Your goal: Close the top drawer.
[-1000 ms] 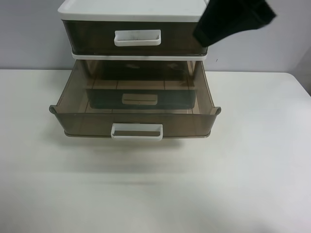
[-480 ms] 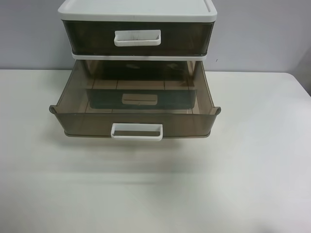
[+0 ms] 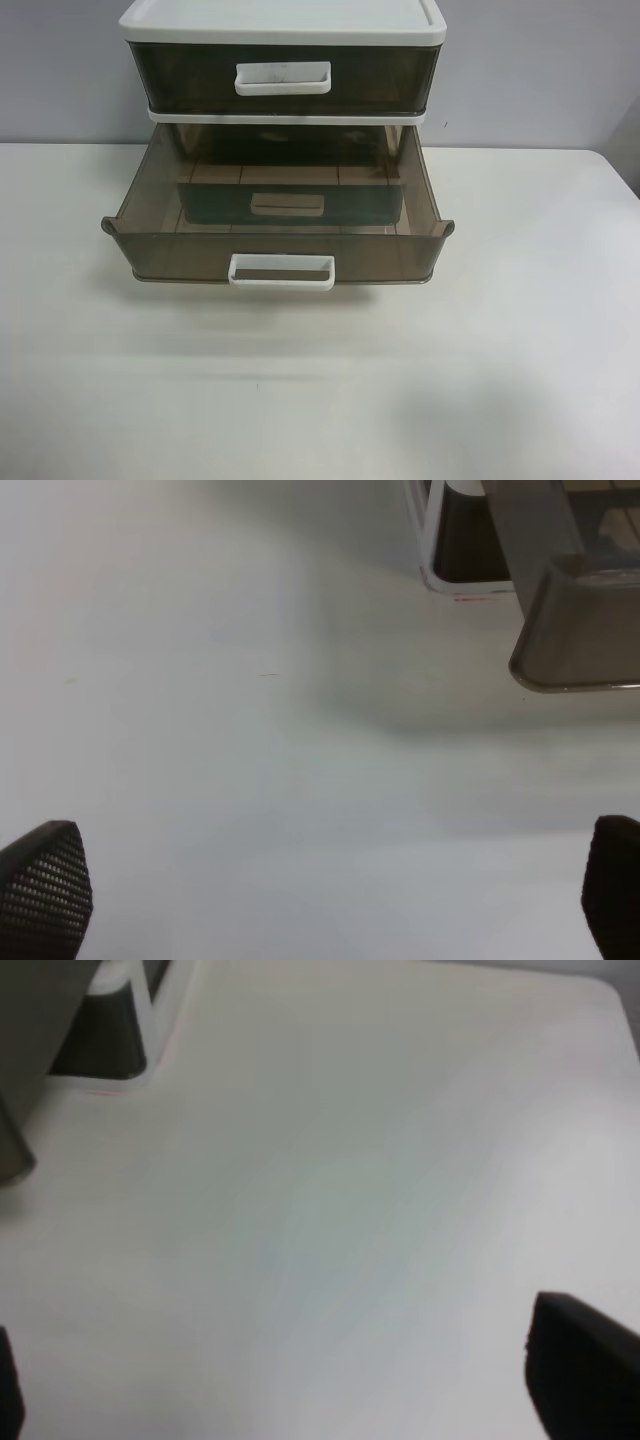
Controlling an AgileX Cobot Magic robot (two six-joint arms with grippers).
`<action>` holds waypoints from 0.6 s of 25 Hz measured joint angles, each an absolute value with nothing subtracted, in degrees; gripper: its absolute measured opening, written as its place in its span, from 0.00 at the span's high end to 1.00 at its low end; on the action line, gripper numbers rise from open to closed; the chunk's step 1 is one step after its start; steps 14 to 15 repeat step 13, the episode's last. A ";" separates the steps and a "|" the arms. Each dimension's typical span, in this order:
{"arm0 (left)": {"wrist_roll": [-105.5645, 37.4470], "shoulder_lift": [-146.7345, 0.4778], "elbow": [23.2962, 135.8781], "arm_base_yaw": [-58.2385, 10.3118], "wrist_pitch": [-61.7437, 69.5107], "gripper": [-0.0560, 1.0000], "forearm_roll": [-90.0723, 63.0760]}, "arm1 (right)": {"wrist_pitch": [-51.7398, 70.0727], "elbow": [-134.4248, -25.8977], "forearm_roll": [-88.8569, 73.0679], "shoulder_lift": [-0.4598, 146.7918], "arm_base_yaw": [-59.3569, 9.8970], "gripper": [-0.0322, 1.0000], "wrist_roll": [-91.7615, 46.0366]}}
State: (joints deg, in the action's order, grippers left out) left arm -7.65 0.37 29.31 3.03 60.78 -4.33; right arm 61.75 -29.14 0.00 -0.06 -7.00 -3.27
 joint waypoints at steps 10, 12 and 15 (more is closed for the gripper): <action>-7.65 0.37 29.31 3.03 60.78 0.01 -4.33 | 61.52 -29.03 0.00 -0.06 -5.39 0.02 -3.27; -7.65 0.37 29.31 3.03 60.78 0.01 -4.33 | 61.52 -29.03 -0.32 -0.06 -5.39 0.02 -3.27; -7.65 0.37 29.31 3.03 60.78 0.01 -4.33 | 61.52 -29.03 0.00 -0.06 -5.39 0.02 -3.27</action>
